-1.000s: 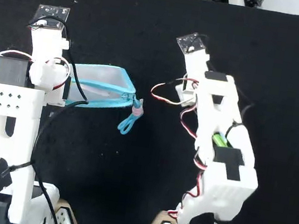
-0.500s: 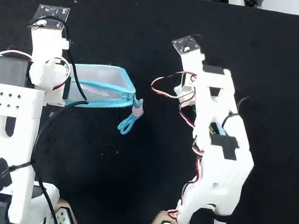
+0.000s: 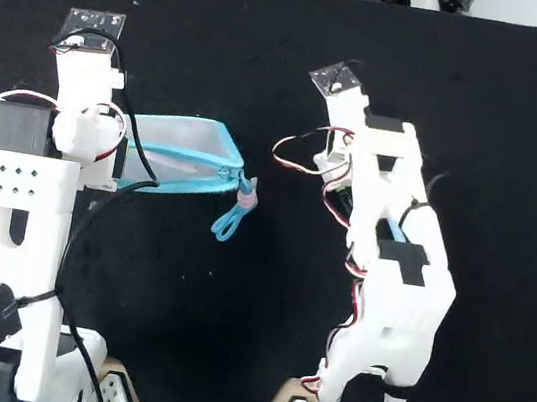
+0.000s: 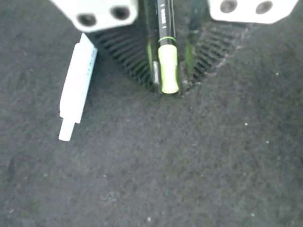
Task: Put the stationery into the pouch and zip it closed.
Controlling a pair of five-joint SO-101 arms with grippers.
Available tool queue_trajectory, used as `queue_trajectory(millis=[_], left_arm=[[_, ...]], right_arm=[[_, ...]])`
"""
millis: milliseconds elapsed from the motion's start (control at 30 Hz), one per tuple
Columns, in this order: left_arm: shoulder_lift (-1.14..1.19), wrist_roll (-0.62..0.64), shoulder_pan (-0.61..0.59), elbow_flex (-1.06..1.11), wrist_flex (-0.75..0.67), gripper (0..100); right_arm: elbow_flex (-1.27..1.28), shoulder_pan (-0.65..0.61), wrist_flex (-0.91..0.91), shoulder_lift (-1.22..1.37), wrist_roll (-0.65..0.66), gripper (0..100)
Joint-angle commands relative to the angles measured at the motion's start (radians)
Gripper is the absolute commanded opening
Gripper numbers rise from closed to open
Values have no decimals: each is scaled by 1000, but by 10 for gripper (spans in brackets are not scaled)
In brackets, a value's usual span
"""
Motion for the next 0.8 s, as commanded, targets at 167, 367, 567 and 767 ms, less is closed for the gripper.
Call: queue_trajectory(millis=[167,367,567,767], left_arm=[[9,12,1,12,-3,30],[9,12,1,12,-3,30],[9,12,1,12,-3,30],[9,12,1,12,-3,30]], right_arm=[[-50,11,17,-68,-196,10],[-19,15,35,-131,-304,11],[-8,14,38,-170,-310,11],[61,-6,29,-268,-310,11]])
